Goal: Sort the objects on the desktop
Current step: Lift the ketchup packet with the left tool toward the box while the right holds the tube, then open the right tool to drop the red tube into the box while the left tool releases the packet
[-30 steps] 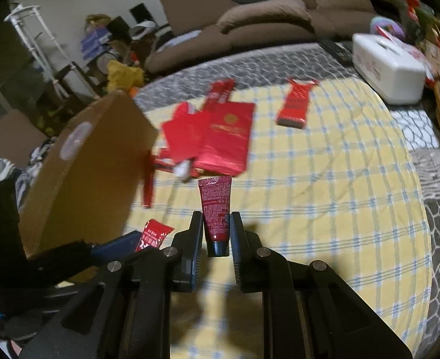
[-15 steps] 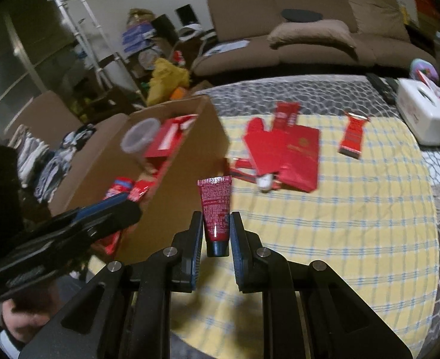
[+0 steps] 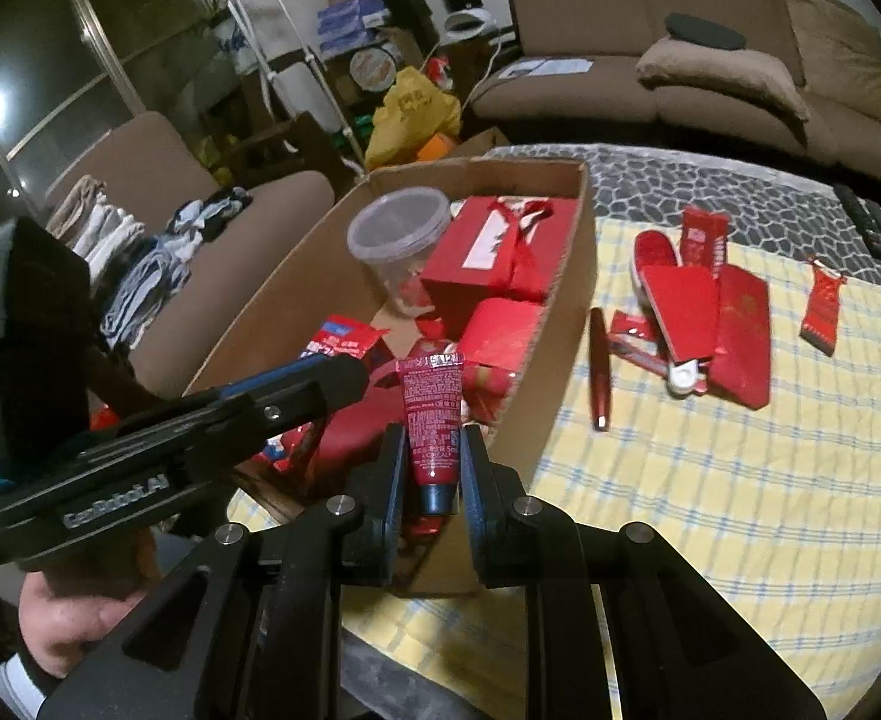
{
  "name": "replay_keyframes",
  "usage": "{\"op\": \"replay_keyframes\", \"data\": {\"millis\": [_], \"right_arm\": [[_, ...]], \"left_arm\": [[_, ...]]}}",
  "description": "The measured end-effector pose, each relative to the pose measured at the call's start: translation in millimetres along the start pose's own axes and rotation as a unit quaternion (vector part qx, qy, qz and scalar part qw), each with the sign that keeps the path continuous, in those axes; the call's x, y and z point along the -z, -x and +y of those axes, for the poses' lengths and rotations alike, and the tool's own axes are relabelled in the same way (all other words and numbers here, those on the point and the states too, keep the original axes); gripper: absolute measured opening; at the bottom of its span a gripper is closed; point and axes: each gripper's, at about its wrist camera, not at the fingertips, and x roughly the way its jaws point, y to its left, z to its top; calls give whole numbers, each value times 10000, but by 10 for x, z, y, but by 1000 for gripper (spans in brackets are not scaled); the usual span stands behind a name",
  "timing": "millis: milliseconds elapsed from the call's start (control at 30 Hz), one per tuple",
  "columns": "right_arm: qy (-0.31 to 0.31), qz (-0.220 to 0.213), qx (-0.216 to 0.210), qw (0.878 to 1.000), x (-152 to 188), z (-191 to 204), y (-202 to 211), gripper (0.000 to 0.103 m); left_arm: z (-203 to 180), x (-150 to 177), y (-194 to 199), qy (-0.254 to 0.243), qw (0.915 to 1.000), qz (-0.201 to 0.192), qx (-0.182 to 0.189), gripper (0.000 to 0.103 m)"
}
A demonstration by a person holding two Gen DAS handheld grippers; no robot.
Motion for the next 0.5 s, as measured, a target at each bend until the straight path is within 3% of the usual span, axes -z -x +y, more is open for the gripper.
{"op": "replay_keyframes", "data": {"millis": [200, 500], "right_arm": [[-238, 158, 41, 9996, -10, -57, -163, 23], [-263, -118, 115, 9995, -74, -71, 57, 25]], "left_arm": [[151, -18, -8, 151, 9998, 70, 56, 26], [125, -6, -214, 169, 9991, 362, 118, 26]]}}
